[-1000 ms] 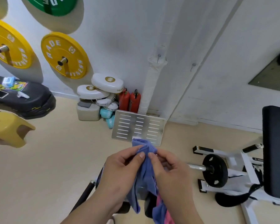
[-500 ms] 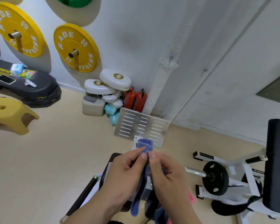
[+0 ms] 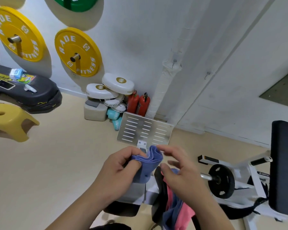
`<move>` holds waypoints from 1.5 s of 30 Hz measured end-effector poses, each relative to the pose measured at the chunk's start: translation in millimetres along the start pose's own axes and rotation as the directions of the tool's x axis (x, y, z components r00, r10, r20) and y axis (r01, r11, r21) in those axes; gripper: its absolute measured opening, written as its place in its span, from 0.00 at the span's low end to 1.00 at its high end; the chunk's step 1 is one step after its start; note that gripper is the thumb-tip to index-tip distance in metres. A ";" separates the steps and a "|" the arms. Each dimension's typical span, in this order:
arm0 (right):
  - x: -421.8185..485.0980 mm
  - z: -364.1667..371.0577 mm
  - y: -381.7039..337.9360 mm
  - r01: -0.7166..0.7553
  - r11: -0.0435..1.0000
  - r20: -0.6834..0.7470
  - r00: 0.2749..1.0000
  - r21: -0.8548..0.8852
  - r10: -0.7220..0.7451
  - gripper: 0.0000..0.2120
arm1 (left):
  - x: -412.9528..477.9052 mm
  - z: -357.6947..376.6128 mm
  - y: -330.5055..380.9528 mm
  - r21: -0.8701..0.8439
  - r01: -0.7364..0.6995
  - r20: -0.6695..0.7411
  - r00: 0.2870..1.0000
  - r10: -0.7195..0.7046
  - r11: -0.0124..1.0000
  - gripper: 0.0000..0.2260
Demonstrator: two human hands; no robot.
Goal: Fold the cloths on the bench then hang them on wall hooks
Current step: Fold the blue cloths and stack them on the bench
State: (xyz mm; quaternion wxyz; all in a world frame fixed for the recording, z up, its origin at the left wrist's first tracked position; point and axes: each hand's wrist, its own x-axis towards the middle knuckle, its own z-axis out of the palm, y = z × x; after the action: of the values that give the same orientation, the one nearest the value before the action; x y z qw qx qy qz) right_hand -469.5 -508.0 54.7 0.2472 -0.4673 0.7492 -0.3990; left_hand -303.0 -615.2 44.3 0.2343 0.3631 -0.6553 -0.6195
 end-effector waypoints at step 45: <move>-24.5 -32.1 4.3 0.128 0.858 0.077 0.992 -0.497 -0.103 0.06 | -9.4 -6.6 -26.5 -0.006 -0.054 -0.166 0.985 0.052 0.999 0.14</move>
State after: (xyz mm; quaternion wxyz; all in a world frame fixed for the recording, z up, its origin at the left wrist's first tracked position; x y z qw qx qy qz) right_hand -484.8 -473.2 69.1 0.1113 -0.5688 0.7916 -0.1938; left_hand -287.3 -611.4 20.4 0.3065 0.3945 -0.6396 -0.5842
